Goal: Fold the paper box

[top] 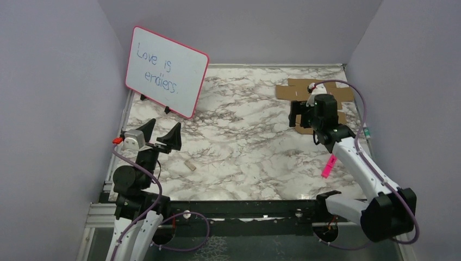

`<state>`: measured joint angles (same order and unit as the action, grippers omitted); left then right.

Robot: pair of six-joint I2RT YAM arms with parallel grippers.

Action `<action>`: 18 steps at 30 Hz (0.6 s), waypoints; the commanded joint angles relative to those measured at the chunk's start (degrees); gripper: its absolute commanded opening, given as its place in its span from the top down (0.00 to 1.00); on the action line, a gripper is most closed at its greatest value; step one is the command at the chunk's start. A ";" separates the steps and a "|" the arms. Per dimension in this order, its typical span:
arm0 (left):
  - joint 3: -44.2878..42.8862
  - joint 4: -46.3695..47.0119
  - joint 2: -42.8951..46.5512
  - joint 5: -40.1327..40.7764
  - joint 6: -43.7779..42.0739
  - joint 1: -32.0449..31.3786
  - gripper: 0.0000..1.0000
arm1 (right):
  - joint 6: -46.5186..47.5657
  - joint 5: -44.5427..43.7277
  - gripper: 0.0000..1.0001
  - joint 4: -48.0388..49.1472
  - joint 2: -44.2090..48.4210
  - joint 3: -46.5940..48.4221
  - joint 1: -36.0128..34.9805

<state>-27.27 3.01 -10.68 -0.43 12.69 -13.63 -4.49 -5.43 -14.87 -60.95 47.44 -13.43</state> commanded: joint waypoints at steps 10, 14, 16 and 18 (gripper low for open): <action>6.05 -3.27 1.05 6.49 4.36 -1.63 0.01 | -1.91 -11.70 0.13 -1.98 -23.32 8.88 -0.19; 5.18 -3.89 0.74 8.29 3.99 -1.75 0.01 | -0.67 -14.52 0.22 -1.25 -30.32 12.17 -0.19; 4.29 -5.22 0.41 8.46 3.28 -1.76 0.01 | -0.03 -15.02 0.27 -1.12 -33.36 14.10 -0.33; 4.20 -5.43 0.35 8.40 2.98 -1.75 0.01 | 0.56 -14.84 0.31 -0.38 -36.08 15.77 -0.47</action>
<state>-21.02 -1.52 -9.91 5.82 16.34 -15.14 -5.06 -16.91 -16.49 -92.90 59.68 -13.45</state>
